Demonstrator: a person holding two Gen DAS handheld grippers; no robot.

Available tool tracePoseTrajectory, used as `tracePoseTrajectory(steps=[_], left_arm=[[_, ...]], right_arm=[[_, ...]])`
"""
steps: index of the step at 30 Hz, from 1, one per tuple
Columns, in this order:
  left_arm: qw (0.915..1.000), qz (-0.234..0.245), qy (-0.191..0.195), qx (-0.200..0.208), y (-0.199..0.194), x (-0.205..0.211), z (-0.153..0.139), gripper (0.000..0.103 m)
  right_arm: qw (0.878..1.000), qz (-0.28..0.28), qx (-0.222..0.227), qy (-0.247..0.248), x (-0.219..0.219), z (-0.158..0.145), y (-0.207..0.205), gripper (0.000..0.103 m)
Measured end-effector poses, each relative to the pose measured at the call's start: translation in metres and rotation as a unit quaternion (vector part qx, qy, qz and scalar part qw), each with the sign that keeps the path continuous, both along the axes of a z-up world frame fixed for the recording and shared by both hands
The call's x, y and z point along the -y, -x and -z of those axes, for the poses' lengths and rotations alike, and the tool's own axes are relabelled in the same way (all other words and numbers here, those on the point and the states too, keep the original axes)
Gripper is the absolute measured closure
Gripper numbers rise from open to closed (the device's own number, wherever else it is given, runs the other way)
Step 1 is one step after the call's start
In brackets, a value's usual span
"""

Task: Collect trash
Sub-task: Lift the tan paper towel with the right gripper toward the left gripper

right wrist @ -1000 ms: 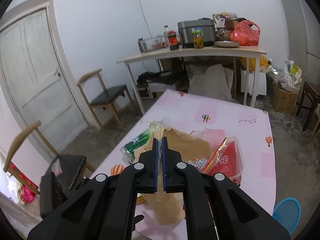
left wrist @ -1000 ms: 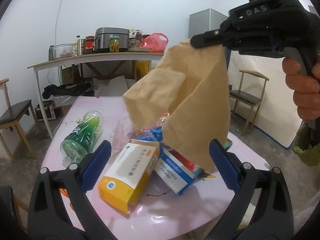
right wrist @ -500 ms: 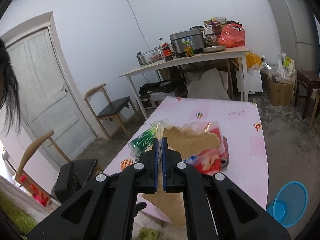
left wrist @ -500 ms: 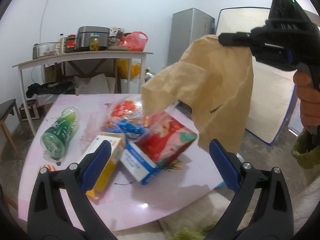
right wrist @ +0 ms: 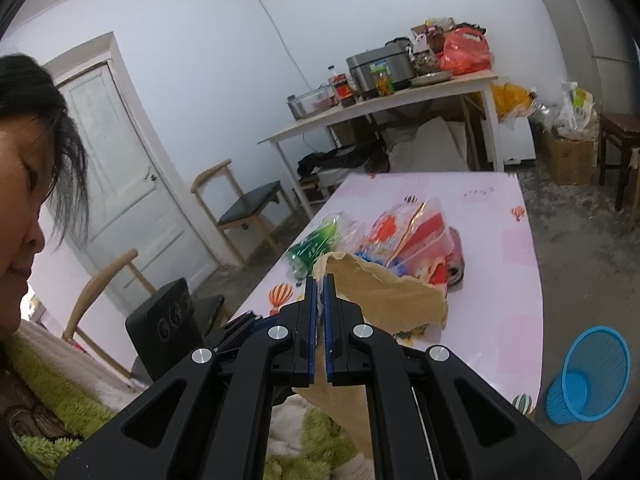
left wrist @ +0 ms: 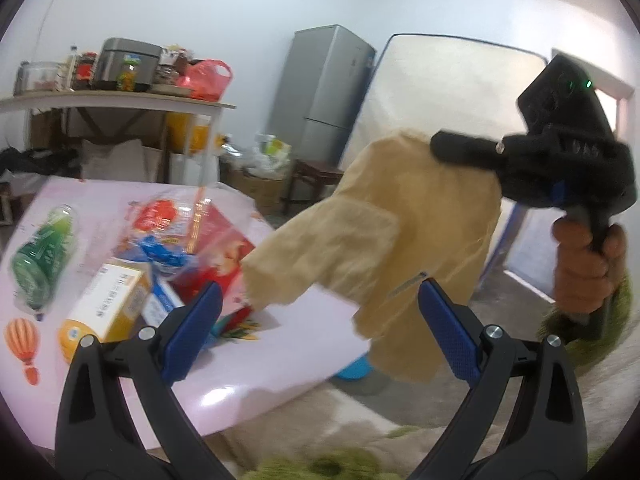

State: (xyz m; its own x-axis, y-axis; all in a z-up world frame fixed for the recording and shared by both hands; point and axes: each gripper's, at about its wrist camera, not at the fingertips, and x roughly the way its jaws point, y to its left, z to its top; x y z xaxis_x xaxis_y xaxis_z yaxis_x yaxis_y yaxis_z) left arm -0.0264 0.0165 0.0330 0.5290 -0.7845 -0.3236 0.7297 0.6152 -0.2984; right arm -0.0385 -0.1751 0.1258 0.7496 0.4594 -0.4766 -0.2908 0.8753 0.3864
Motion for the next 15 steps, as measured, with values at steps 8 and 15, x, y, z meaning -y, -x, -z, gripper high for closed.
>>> tracePoseTrajectory(steps=[8, 15], left_arm=[[0.9979, 0.031, 0.000, -0.057, -0.010, 0.004, 0.019, 0.009], [0.9938, -0.012, -0.017, -0.109, -0.032, -0.013, 0.041, 0.009]], right_arm=[[0.996, -0.015, -0.080, -0.047, 0.003, 0.040, -0.029, 0.099], [0.980, 0.004, -0.173, -0.094, 0.001, 0.099, -0.087, 0.099]])
